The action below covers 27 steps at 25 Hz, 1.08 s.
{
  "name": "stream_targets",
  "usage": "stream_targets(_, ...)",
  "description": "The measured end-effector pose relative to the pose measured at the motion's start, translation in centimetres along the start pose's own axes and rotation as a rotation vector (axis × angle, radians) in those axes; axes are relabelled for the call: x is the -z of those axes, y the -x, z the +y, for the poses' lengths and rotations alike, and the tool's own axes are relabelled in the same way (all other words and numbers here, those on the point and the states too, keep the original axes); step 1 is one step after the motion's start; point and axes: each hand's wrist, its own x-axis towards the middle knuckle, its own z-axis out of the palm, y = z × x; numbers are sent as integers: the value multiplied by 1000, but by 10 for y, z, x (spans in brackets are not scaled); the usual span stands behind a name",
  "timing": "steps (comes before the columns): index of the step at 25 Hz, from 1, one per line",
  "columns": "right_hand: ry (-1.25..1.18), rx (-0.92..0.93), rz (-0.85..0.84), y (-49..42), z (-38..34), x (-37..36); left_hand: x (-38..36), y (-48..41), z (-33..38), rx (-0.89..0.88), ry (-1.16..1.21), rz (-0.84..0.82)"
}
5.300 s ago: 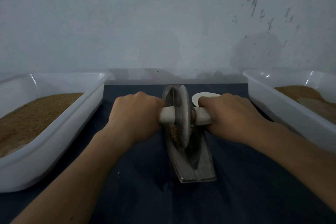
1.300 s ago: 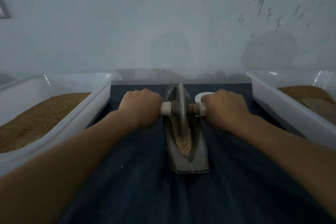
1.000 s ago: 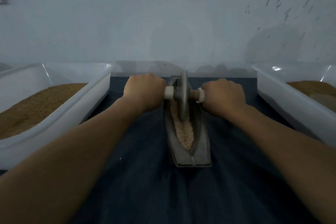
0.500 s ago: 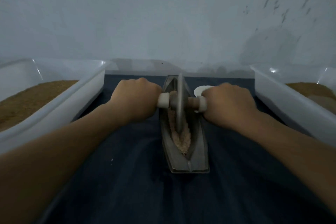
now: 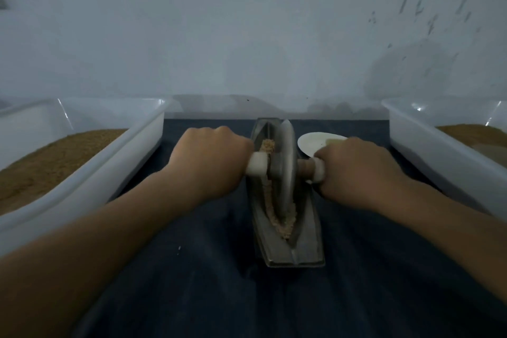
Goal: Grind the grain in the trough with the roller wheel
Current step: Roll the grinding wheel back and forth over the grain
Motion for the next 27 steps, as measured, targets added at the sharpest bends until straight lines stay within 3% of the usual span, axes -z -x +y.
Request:
stream_targets(3,-61,-106,-123,-46,-10,-8,-13,-44,-2,164,35,-166)
stream_targets(7,-100,-91,-201,-49,-5,-7,-3,-47,-2,137,48,-220)
stream_targets(12,81,108,199,16,3,12,11,16,2,18,74,87)
stream_targets(19,64,9,-119,-59,-20,13,-20,-25,12,370,147,-105)
stream_targets(22,17,79,-130,-31,-4,15,-12,-6,5,192,111,-32)
stream_targets(25,77,172,150,12,8,20,3,21,-4,19,72,174)
stream_targets(27,103,164,182,7,12,13,-4,23,-3,51,95,136)
